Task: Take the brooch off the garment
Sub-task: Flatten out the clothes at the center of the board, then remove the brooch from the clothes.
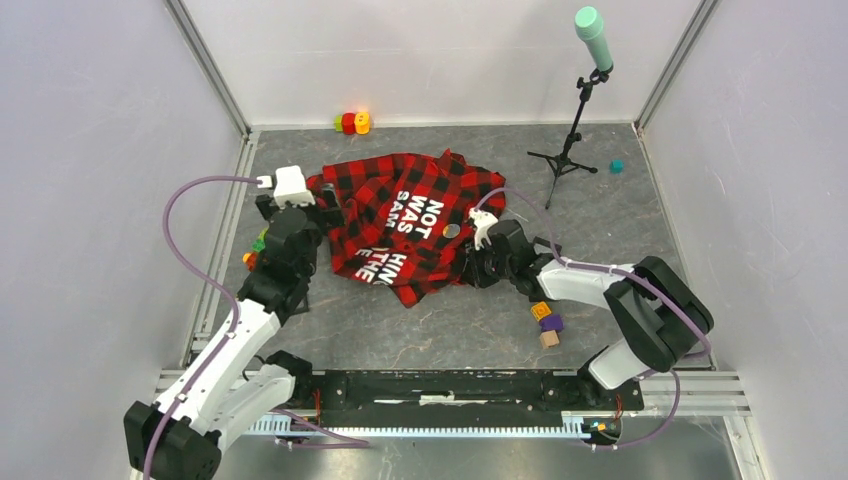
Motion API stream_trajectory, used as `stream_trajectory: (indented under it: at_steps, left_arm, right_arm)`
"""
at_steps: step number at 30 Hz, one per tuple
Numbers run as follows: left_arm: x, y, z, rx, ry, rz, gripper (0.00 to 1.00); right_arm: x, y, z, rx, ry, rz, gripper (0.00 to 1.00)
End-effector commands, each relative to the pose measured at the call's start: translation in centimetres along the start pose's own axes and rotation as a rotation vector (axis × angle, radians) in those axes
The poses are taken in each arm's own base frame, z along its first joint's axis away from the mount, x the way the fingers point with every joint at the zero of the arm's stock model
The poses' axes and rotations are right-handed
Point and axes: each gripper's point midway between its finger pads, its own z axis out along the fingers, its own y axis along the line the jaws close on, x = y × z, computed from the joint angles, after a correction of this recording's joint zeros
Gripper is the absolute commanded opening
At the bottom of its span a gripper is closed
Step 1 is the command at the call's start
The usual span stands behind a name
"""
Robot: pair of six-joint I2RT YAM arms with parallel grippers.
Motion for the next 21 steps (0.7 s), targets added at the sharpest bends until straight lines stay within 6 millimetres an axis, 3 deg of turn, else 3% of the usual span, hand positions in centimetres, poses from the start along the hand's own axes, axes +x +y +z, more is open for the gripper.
stream_trajectory:
  at_steps: [1,5,6,9,10,11,12,13,16,21]
  left_arm:
    - [-0.2,-0.7,-1.2,0.009,0.036,0.062,1.0]
    - [-1.2,-0.7,-1.4,0.009,0.019,0.049,1.0]
    - [-1.0,-1.8,-1.4,0.066,0.026,0.05,1.0]
    - [0.9,-7.7,-2.1,0.396,0.062,0.1,1.0]
    - [1.8,-9.3,-2.4,0.473,0.095,0.099,1.0]
    - [2.6,-11.0,-3.0,0.551,0.127,0.095,1.0]
    - [3.7,-12.7,-3.5,0.618,0.162,0.103,1.0]
    - [4.6,-13.8,-3.9,0.648,0.185,0.117,0.99]
    - [7.1,-17.4,-4.8,0.722,0.23,0.171,1.0]
    - [9.1,-19.6,-3.4,0.6,0.428,-0.056,1.0]
  right_arm:
    - [2.4,0.9,-0.9,-0.06,0.048,-0.005,0.04]
    - [5.3,-0.3,-3.8,0.021,0.092,-0.015,0.0]
    - [6.1,-0.8,-4.5,0.048,0.108,-0.014,0.0]
    - [6.5,-1.5,-6.4,0.098,0.097,-0.03,0.01]
    - [6.4,-1.3,-6.8,0.09,0.088,-0.035,0.08]
    - [6.3,-1.2,-7.2,0.087,0.088,-0.045,0.28]
    - [5.8,-1.2,-7.5,0.091,0.082,-0.064,0.4]
    - [5.0,-1.4,-7.8,0.11,0.067,-0.082,0.44]
    - [2.4,-2.4,-8.4,0.156,0.015,-0.106,0.44]
    - [-1.8,-4.1,-8.8,0.162,-0.098,-0.059,0.53]
